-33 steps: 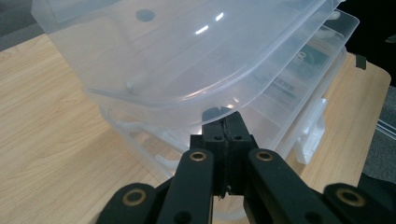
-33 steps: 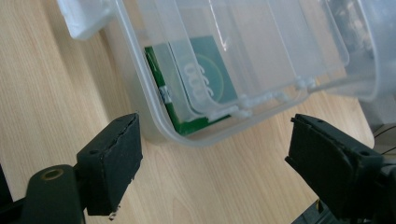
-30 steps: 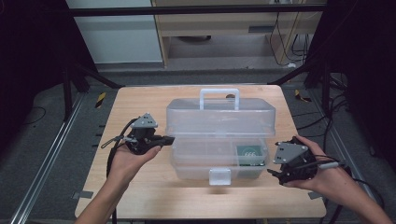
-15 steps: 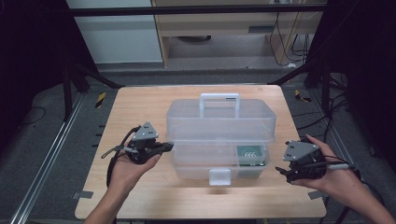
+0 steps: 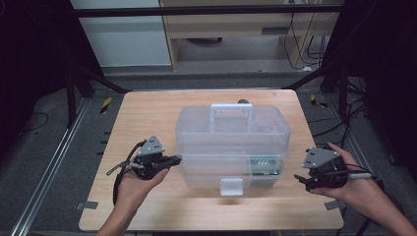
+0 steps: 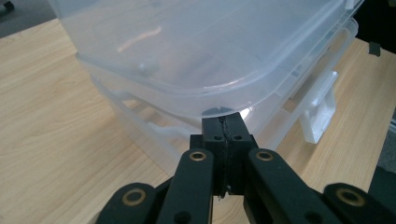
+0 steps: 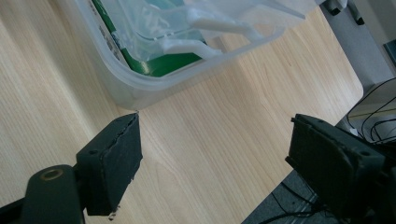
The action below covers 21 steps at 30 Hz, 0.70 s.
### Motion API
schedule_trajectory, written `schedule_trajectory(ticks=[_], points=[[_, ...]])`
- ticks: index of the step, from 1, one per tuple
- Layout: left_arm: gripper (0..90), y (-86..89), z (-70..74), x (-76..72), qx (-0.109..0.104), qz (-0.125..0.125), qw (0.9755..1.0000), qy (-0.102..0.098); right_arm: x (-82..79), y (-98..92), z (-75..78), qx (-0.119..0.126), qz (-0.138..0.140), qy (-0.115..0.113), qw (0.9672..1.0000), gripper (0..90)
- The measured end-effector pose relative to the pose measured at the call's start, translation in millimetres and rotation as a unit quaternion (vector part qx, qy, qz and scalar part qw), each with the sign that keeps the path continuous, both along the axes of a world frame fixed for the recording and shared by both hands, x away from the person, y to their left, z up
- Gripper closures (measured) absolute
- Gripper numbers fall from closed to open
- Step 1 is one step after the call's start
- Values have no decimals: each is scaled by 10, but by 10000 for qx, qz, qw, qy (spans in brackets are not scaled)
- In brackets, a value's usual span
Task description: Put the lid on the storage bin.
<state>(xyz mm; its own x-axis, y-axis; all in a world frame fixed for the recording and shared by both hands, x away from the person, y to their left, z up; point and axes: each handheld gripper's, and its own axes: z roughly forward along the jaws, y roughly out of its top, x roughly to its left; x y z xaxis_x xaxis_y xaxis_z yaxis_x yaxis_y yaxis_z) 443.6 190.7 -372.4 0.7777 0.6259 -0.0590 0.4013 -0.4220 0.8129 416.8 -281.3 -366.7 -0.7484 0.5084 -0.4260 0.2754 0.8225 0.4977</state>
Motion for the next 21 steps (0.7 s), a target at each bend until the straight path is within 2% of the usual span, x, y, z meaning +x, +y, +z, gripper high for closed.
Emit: schedule_trajectory(ticks=[6,21], points=[[900,46,-75,-29,-59,25,10000,66,10,-33,-41,6,-75,40,10000,173],[899,59,-199,-76,97,-24,9998,150,91,-17,-149,29,-159,89,9998,174]])
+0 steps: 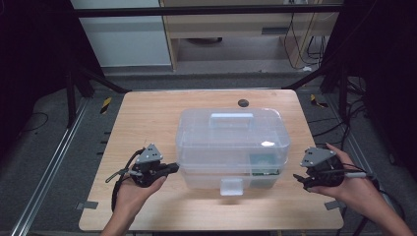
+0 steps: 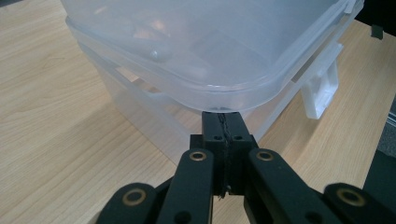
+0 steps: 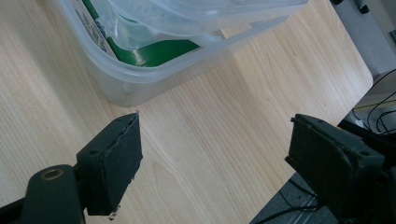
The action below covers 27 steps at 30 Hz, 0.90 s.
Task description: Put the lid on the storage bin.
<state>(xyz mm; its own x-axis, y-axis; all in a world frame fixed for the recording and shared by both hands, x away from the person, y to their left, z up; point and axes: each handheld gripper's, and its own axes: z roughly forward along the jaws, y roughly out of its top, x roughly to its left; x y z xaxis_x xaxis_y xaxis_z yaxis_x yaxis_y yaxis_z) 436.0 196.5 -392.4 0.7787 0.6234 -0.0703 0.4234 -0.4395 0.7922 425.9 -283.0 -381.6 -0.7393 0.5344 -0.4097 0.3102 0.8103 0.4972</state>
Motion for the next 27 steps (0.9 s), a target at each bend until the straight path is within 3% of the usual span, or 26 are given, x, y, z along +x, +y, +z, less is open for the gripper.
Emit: schedule_trajectory(ticks=[11,12,15,22,27], points=[[898,88,-70,-2,97,35,9999,101,66,-28,-30,81,-138,6,9999,174],[897,162,-54,7,-70,132,9999,70,87,-47,-29,83,-170,-5,9998,174],[896,234,-17,25,-98,215,9997,33,103,-62,-32,91,-214,-20,9997,175],[892,380,-27,87,240,336,9991,113,120,-105,-56,121,-311,-59,9994,180],[889,391,-70,117,370,369,9985,177,153,-126,-74,108,-346,-64,9993,183]])
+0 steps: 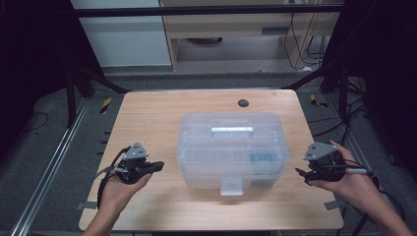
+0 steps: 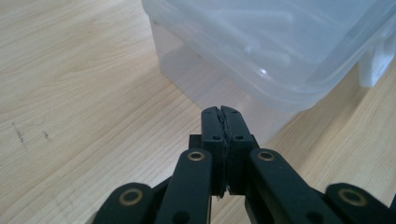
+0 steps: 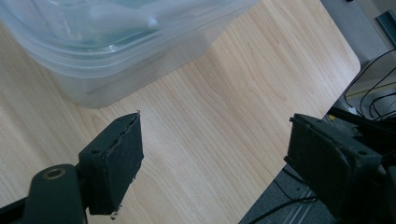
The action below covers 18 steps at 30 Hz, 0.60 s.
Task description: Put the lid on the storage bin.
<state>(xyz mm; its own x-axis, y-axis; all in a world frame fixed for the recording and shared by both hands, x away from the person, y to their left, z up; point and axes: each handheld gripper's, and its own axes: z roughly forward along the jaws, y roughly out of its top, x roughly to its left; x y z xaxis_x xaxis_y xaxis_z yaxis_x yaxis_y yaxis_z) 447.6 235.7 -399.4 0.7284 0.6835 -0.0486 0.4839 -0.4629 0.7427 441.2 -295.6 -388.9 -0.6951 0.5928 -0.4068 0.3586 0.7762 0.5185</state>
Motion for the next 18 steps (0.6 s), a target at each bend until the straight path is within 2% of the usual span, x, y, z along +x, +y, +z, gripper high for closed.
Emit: schedule_trajectory(ticks=[5,6,8,12,13,15,17,18], points=[[882,13,-45,43,238,-19,9997,98,53,-16,-29,-24,-36,12,10000,184],[878,9,-59,51,234,10,9997,114,74,-20,-44,-37,-49,19,10000,184],[873,23,-78,84,413,-30,9990,152,107,-23,-69,-51,-70,47,10000,184],[865,33,-137,187,746,-51,9968,269,217,-36,-135,-118,-170,125,9997,188],[860,37,-152,228,844,-35,9960,304,297,-50,-170,-107,-283,151,9994,190],[854,46,-177,293,910,-5,9953,342,327,-55,-180,-95,-320,157,9993,191],[842,78,-221,416,1068,84,9934,411,441,-75,-215,-38,-487,182,9986,195],[836,78,-221,416,1068,84,9934,411,441,-75,-215,-38,-487,182,9986,195]])
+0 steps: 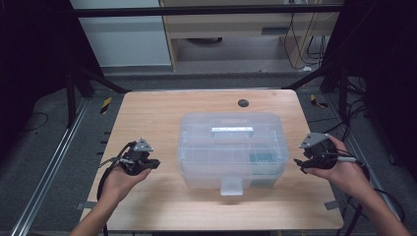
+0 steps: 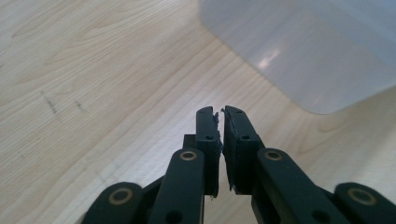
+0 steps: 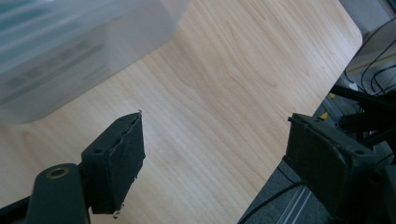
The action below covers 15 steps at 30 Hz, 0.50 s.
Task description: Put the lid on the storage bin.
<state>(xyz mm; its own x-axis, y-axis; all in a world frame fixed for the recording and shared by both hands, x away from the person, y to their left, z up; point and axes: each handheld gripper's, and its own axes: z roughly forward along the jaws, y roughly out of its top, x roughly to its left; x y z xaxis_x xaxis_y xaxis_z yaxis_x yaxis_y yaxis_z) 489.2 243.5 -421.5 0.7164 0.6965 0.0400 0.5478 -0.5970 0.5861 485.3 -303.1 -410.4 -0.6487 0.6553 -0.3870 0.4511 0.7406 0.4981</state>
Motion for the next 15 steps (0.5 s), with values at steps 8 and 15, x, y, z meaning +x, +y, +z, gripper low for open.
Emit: schedule_trajectory(ticks=[8,15], points=[[766,118,-95,230,-191,482,9986,-86,300,-89,-135,243,-490,53,9985,215],[431,153,-215,425,-208,945,9944,-434,545,-132,-266,580,-888,3,9944,327]])
